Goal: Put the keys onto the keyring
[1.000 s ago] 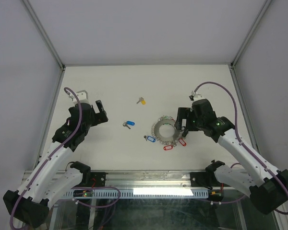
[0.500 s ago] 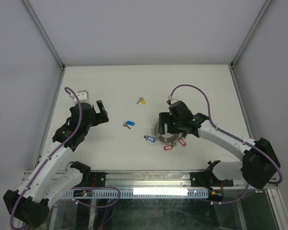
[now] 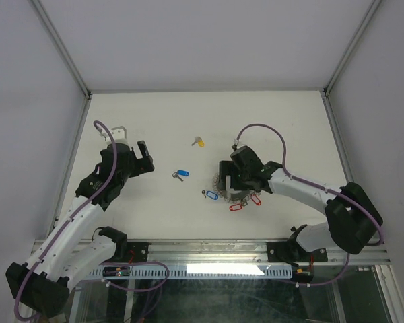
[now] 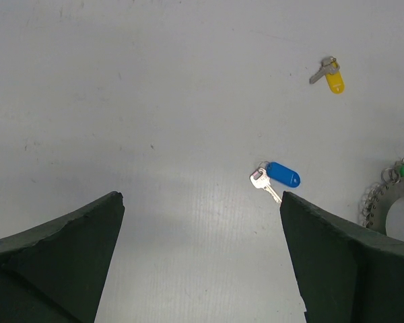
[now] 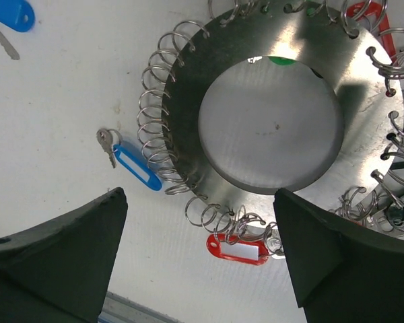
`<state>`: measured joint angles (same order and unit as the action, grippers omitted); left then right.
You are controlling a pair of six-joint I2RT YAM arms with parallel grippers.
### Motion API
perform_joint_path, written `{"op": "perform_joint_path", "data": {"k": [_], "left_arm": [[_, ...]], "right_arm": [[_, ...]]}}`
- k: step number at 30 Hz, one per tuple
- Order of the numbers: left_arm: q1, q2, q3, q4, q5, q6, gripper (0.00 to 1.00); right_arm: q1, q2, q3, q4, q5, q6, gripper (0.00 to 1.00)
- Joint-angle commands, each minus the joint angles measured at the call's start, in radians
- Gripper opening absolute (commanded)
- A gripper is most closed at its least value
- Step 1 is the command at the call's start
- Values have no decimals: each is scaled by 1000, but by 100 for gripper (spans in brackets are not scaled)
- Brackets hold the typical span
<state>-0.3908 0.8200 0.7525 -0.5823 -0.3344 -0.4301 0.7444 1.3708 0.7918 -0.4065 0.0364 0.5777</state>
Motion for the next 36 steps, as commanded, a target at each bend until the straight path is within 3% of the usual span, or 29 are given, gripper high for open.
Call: {"op": "perform_joint_path", "data": {"k": [1,9,21,28,31,36], "left_arm": [[7,12,-5,45,18,1,99],[7,22,-6,45,23,2,99],[7,36,-4,45,32,9,99],[7,39,-2,45,34,10,99],[6,42,-2,45,34,10,99],[6,48,-1,45,37,11,99]], "right_arm": [[-17,24,-18,93,7,42,93],[-90,21,-52,37,51,53,93],[-297,-106,-60,-82,130,1,96],[-282,-186,-29,33,-73,-54,93],[-247,-143,-29,67,-156,-42,92],[-175,-50,-21,88,-171,-29,91]]}}
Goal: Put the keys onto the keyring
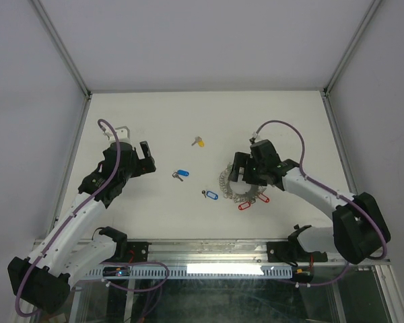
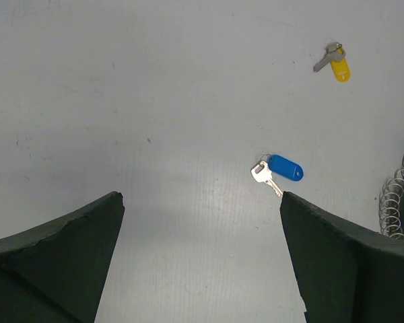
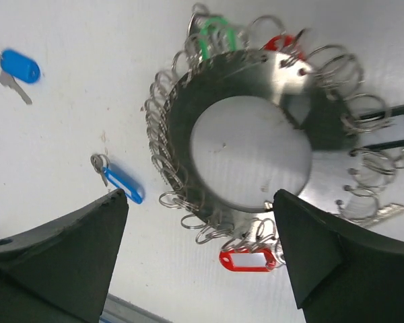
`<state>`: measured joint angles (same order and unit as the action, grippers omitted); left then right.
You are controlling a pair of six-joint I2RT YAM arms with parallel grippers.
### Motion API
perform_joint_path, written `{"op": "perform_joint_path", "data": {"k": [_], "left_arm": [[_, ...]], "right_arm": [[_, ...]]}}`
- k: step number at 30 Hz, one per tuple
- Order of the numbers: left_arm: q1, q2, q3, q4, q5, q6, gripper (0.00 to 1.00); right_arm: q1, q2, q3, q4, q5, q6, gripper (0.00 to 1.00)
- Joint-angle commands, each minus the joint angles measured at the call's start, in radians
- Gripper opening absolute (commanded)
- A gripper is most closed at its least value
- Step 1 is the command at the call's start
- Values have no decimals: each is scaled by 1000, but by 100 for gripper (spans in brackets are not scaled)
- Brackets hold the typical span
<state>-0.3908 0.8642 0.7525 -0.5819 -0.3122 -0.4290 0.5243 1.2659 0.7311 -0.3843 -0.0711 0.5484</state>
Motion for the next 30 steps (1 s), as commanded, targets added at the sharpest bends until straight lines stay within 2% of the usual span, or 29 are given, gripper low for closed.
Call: {"op": "perform_joint_path", "data": {"k": [1,16,27,30], "left_arm": [[7,5,-2,45,15,10,99],[7,28,1,45,27,15,99],[7,35,2,50,41,18,99],[7,36,1,50,44,19,99]], "right_arm": [[56,70,42,67,-67,0,91],[111,211,105,25,-96,-84,91],[147,189,116,-44,-143,-128,85],[150,135,117,-58,-99,-157,83]]}}
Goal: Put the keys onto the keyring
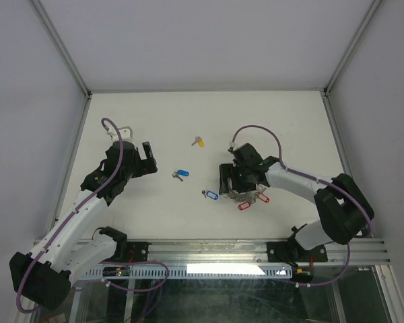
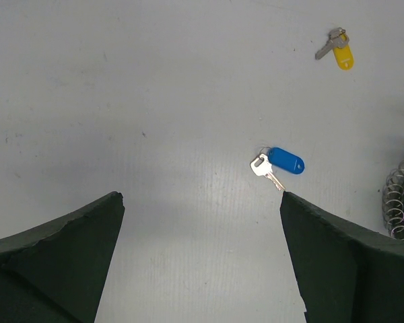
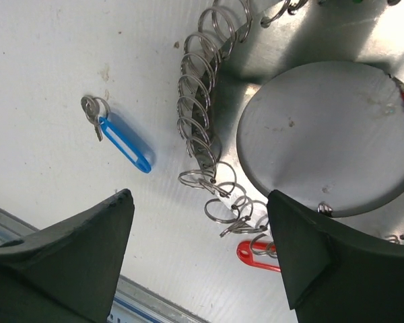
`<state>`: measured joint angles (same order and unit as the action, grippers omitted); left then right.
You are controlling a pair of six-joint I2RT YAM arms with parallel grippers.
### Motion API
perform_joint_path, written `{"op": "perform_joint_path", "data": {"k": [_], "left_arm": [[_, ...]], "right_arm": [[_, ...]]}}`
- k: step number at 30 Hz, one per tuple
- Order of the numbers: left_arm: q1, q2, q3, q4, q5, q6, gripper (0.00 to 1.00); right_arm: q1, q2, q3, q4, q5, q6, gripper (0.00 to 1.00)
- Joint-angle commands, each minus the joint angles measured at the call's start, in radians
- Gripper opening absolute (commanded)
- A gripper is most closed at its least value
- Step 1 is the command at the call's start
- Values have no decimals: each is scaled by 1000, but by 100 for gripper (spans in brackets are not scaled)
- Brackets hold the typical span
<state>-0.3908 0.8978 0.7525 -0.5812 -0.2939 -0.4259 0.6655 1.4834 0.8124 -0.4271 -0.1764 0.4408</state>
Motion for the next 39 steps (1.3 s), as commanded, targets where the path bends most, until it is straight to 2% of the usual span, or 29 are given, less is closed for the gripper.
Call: {"op": "perform_joint_path", "data": {"k": [1,6,8,10,17,26,39], "left_arm": [[7,3,1,50,27,17,99],[7,1,0,49,28,17,99],[7,0,-1,49,29,16,99],[6,-2,-1,49,28,16,99],[7,-1,0,52,34,18,99],[8,3,-1,53,39,19,99],[7,12,-1,55,49,24,99]], "right_arm": [[9,-95,43,-26,26,-64,81],[8,-162,93,-72,129,-159,61],[8,-189,100,-64,138,-207,56],[9,-200,103,-56,114,-257,56],[24,-65,225,-266,99,-366,41],[80,49,236,-299,124,-382,39],[121,130,252,-280,104,-389,39]]}}
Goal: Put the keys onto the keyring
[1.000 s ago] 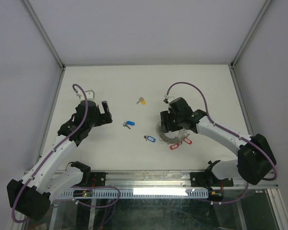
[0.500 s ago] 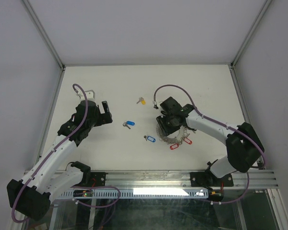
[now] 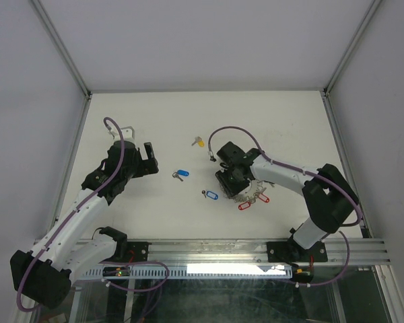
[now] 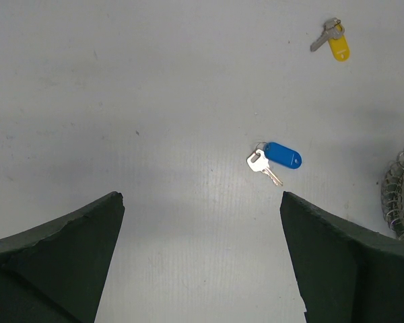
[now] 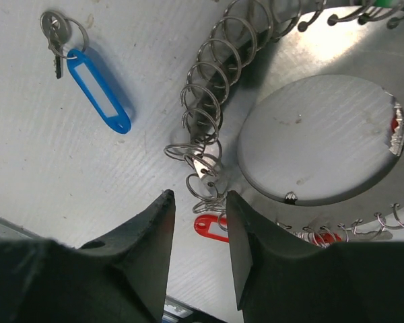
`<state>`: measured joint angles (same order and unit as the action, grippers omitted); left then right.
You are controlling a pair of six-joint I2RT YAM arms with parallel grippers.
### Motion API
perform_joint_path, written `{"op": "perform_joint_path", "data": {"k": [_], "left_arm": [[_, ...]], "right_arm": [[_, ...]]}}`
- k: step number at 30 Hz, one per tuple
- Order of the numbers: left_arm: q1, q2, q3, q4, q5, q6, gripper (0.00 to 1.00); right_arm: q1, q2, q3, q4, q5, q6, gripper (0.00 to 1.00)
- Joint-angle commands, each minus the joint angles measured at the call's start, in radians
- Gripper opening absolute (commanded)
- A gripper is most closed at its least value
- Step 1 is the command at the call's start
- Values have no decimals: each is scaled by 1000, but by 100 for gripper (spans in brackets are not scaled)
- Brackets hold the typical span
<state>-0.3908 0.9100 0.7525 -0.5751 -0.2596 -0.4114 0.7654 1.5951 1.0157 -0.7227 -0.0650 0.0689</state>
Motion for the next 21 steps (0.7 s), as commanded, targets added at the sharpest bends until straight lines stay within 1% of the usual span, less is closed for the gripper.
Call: {"op": "perform_joint_path", "data": {"k": [1,10,17,19,21], "left_arm": [[7,0,1,49,16,10,99],[7,4,1,49,20,13,99],[7,6,2,49,21,13,99],[7,6,2,50,20,13,99],[7,7,1,49,20,13,99]], "right_arm": [[25,23,50,17,-6,-17,39],[40,48,50,12,30,-20,36],[45,57,46,22,31,-25,32],[46,58,47,26,25,-29,29],[47,60,49,28,13,-33,23]]}}
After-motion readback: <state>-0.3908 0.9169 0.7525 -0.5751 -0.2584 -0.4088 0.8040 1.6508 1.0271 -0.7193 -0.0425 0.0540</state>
